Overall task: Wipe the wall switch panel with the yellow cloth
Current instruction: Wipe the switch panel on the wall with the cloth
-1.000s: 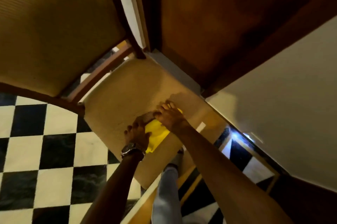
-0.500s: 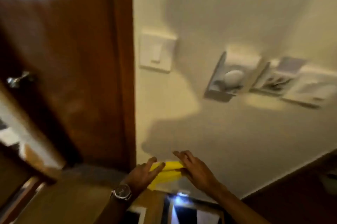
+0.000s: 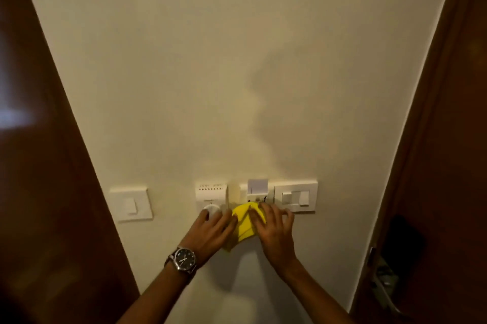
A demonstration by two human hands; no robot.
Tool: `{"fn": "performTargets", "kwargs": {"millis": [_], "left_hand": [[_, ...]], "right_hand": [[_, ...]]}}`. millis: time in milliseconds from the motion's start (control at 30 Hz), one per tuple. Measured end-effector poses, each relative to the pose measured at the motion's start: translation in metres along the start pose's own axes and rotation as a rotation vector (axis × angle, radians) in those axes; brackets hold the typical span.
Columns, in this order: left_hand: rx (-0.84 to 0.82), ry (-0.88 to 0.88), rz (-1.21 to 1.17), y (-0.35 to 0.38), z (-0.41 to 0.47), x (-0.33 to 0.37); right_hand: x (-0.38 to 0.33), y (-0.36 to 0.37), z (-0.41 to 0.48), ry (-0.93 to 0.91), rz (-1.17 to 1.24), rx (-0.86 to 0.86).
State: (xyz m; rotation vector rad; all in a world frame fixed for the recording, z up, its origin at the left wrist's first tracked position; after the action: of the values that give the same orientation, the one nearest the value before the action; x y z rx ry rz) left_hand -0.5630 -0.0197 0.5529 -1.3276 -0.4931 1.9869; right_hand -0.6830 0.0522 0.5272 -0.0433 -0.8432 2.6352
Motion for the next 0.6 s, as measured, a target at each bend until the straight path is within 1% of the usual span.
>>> {"fn": "performTargets", "kwargs": {"millis": [67,133,200,233,300,367,433,567,600], "left_hand": [[0.153,0.06,0.046,-0.024,0.023,-0.021],[0.297,0.024,0.053,-0.052,0.051,-0.061],[0.464,-0.065,0.097,-0.082,0.08,-0.111],[0.513,-0.129,0.119,-0.093,0.095,-0.139],[0.569,-0.264,0.137,-0.11,0.122,-0.193],[0.587,-0.359,0.124,-0.113,0.141,-0.229],[0.61,-0.381,0.129,-0.105,0.151,-0.238],[0.744,-0.376,0.179,-0.087,0.148,-0.236],[0.755,-0.37,0.183,-0.085,0.147,-0.236]], "right_hand": [[0.004,0.007,-0.003,0.091,-0.022,-0.046],[-0.001,0.017,-0.015,0.171,0.055,-0.09],[-0.014,0.027,-0.027,0.236,0.074,-0.084],[-0.019,0.034,-0.031,0.296,0.121,-0.102],[-0.025,0.045,-0.032,0.402,0.211,-0.129],[-0.023,0.053,-0.021,0.486,0.233,-0.085],[-0.021,0.064,-0.016,0.475,0.244,-0.041],[-0.008,0.084,-0.032,0.313,0.216,0.029],[-0.005,0.087,-0.037,0.282,0.215,0.023]]}}
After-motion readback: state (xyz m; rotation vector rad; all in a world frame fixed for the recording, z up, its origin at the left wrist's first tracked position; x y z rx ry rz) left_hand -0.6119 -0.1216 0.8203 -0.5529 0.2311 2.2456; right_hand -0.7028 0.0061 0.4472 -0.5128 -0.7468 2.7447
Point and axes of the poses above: each hand's wrist, its own z-axis towards the middle knuckle, its own y-axis out of the palm, x = y × z, the point moved 8 cm from there along z, towards the middle knuckle, and after that the axes turned 6 degrees about x, right-handed, at the moved point
